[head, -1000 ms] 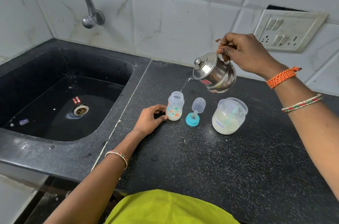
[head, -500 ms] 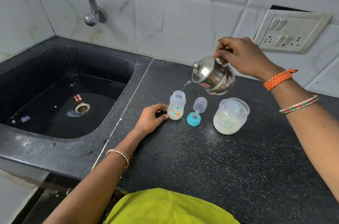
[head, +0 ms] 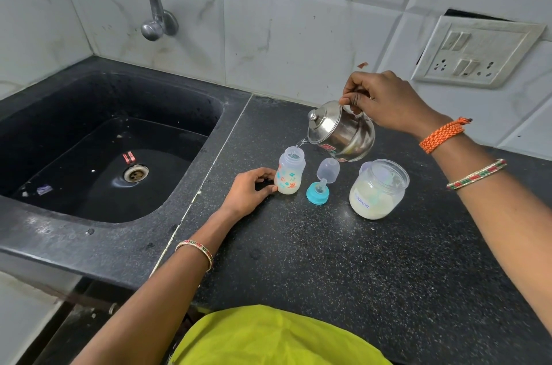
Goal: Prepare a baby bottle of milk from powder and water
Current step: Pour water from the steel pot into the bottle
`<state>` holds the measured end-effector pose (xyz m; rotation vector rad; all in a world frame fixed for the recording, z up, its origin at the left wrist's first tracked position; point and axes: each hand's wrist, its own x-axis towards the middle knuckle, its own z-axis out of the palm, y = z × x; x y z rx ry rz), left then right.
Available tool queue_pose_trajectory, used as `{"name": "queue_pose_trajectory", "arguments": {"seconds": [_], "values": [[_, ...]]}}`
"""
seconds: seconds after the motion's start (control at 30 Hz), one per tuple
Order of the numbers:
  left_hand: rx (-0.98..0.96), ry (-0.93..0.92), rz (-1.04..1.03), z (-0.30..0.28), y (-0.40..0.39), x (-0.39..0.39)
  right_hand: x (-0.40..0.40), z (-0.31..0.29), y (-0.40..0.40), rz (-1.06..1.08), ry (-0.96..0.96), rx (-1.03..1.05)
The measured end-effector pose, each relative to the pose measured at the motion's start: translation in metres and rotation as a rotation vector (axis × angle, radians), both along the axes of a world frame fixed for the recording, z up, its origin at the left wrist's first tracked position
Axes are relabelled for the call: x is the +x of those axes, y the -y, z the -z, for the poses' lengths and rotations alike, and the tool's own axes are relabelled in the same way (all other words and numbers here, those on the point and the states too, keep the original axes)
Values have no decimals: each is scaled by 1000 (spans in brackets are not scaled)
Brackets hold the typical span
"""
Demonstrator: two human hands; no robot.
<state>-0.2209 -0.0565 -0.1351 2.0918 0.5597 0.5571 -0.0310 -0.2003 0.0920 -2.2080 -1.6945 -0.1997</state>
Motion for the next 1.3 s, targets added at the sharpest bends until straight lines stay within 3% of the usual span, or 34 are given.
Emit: {"name": "queue_pose_trajectory", "arguments": {"seconds": [1.3], "values": [[22, -22, 4, -2, 0, -1, -5, -16, 8, 31, 22, 11]]}}
